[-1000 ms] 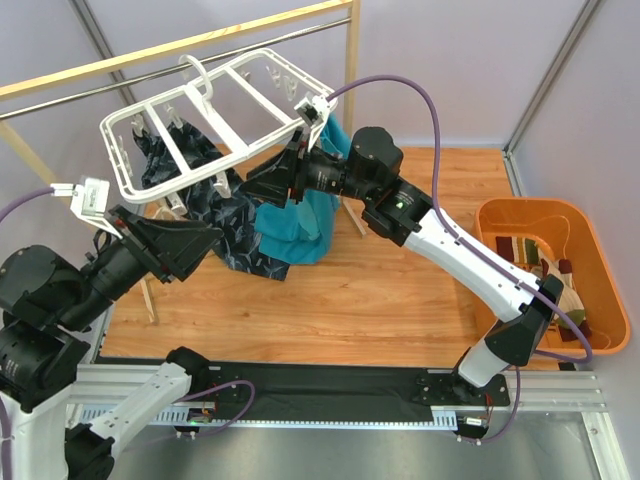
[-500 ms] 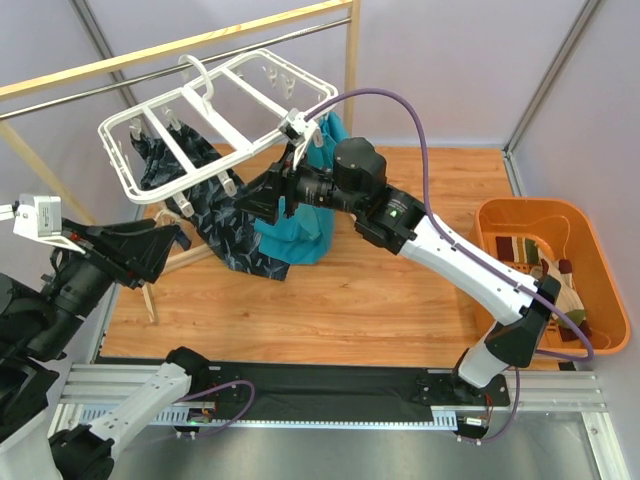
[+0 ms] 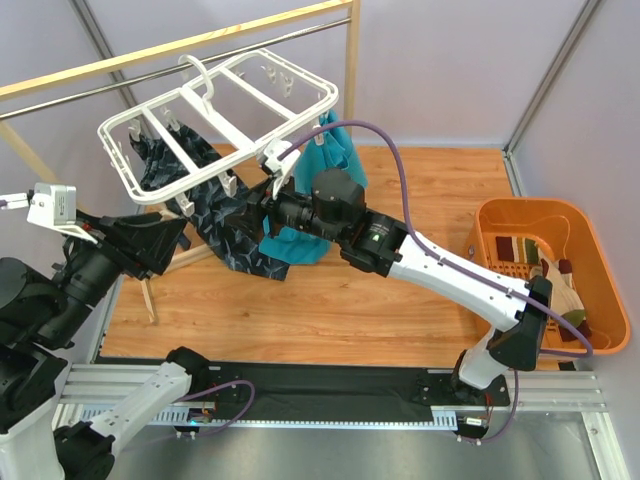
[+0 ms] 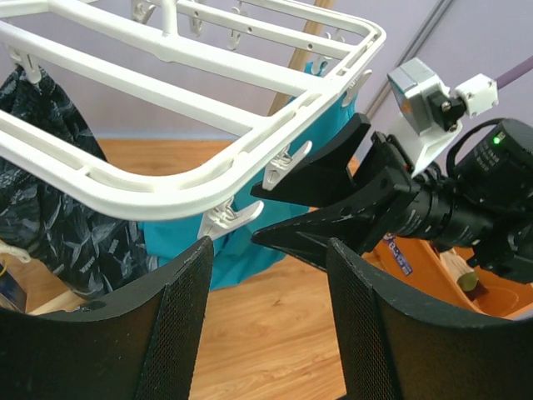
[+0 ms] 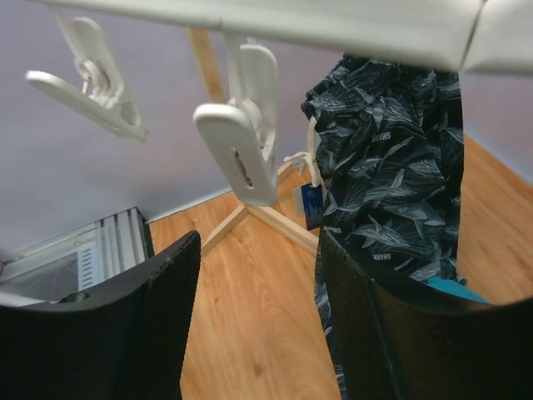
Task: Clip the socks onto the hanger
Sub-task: Open the clamp at the hanger.
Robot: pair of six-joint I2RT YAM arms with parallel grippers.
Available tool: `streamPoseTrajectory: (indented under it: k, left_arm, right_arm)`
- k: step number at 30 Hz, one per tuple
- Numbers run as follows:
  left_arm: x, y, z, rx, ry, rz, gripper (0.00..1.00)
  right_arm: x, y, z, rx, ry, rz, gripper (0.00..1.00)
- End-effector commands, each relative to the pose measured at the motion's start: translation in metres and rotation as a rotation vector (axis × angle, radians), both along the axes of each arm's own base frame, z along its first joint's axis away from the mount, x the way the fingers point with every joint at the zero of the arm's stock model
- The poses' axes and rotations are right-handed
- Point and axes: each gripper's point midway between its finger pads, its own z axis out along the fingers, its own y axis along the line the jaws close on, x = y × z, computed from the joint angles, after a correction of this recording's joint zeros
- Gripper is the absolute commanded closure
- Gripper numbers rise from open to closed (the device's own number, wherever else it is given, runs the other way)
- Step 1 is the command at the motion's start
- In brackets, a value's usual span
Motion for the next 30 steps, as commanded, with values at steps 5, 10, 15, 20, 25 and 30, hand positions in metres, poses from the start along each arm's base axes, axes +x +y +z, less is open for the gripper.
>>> streamPoseTrajectory:
  k: [5, 10, 15, 20, 25, 30]
  left_arm:
    - [0.006, -0.007, 0.005, 0.006, -0.019, -0.024, 0.36]
    - [0.006, -0.007, 0.003, 0.007, -0.019, -0.024, 0.36]
    - [0.006, -0.007, 0.004, 0.009, -0.024, -0.024, 0.36]
    - [0.006, -0.007, 0.005, 0.007, -0.024, -0.024, 0.36]
    - [0.006, -0.007, 0.004, 0.006, -0.022, -0.024, 0.36]
    - [0.005, -0.007, 0.004, 0.008, -0.025, -0.024, 0.36]
  right_arm:
    - [0.014, -0.021, 0.050, 0.181, -0.142, -0.165, 0.43]
    - [0.009, -0.021, 0.059, 0.221, -0.162, -0.150, 0.44]
    - [0.006, -0.022, 0.065, 0.239, -0.176, -0.151, 0.44]
    - [0.009, -0.019, 0.066, 0.241, -0.173, -0.163, 0.44]
    - [0.005, -0.012, 0.060, 0.230, -0.170, -0.150, 0.44]
    - [0.002, -0.004, 0.058, 0.225, -0.170, -0.124, 0.43]
